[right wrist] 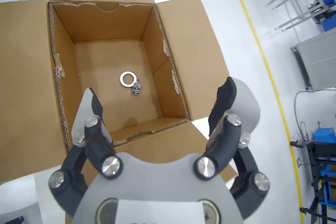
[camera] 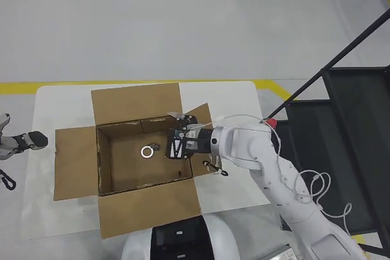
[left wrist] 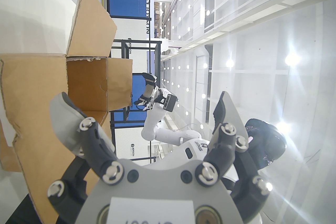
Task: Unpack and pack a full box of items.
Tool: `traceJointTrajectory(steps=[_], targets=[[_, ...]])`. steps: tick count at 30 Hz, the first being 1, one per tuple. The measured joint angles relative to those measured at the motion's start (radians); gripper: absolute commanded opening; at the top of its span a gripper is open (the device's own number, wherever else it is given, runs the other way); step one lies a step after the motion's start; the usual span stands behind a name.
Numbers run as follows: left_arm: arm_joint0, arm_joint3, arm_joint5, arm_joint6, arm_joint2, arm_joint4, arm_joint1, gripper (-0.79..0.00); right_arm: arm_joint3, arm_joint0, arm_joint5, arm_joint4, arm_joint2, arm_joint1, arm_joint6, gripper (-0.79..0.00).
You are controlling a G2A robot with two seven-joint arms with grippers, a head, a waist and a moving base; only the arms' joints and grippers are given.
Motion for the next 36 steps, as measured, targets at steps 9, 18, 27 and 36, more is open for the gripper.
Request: traceJointTrajectory(steps=[9, 18, 27, 36], targets=[[0.000, 0.000, 0.000, 0.000, 0.000, 0.000, 0.000, 0.000, 0.125, 0.147, 0.102, 0.164, -0.160, -0.044, 0.155, 0.000], [0.000, 0.000, 0.000, 0.000, 0.000, 0.000, 0.000, 0.000, 0.124, 0.146, 0.101, 0.163, -0.158, -0.043, 0.153, 0.000], [0.000, 0.000, 0.000, 0.000, 0.000, 0.000, 0.000, 0.000, 0.124, 0.146, 0.101, 0.163, -0.158, -0.043, 0.153, 0.000], [0.000, 0.000, 0.000, 0.000, 0.000, 0.000, 0.000, 0.000, 0.113, 0.182, 0.110, 0.156, -0.205, -0.055, 0.172, 0.000]])
